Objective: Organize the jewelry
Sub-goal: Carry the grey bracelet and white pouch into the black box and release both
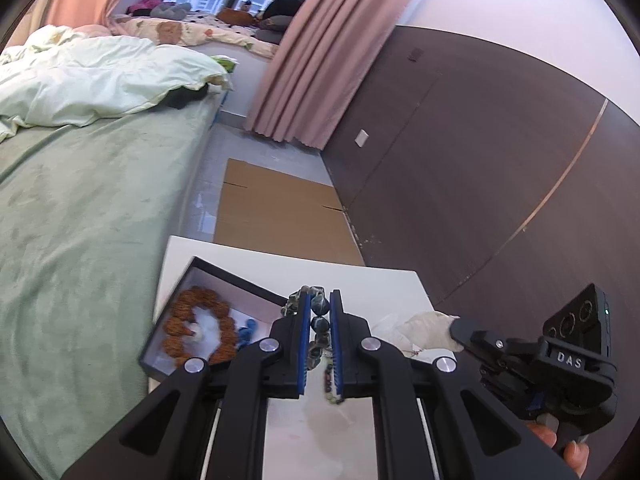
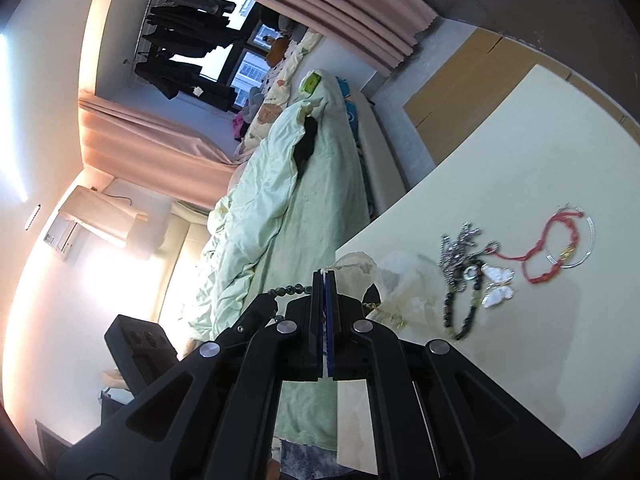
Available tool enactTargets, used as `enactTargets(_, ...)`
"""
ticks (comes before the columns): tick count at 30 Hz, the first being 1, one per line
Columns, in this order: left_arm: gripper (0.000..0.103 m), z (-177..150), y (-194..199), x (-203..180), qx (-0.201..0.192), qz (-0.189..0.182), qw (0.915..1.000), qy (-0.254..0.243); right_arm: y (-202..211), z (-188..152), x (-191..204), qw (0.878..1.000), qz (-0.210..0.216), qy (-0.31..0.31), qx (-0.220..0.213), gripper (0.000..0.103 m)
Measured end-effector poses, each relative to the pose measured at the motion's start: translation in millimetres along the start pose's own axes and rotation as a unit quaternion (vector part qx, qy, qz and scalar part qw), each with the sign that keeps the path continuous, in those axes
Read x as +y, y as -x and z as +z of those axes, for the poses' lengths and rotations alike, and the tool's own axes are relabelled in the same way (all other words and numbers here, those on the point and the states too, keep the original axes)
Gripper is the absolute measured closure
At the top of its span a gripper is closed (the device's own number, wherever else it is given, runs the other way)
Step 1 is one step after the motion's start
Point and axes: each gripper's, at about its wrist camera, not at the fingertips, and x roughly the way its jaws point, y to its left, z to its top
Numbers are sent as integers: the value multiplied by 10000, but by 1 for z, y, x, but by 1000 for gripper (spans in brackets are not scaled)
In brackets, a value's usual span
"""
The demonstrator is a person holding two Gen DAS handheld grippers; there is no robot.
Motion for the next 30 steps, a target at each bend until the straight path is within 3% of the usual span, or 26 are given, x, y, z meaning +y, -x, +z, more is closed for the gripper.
enactTargets(7, 96, 1, -3, 24, 39, 322, 9989, 334, -18, -9, 9, 9999, 96, 51, 97, 100)
enactTargets(16, 96, 3, 2, 44, -1, 455, 9970, 629, -56, -19, 29, 9989, 299, 200, 313, 100)
enactTargets(23, 96, 6, 10, 57, -72, 503, 9953, 827, -84, -23, 32, 9989, 176, 154, 411, 98)
enactTargets(24, 96, 7, 11, 58, -65, 500, 9952, 838, -88, -24, 31, 9987, 118, 123, 481, 84)
enactTargets(25, 95, 6, 10, 58, -47, 493, 9952, 843, -92, -23, 30, 9984, 74, 83, 559, 56)
enactTargets(27, 95, 6, 9, 58, -22, 483, 9953, 838, -90, -24, 24, 9988, -36, -30, 478, 29)
enactTargets(30, 95, 4, 5, 56, 74, 410, 9957, 826, -81, -23, 22, 9994, -33, 21, 331, 29)
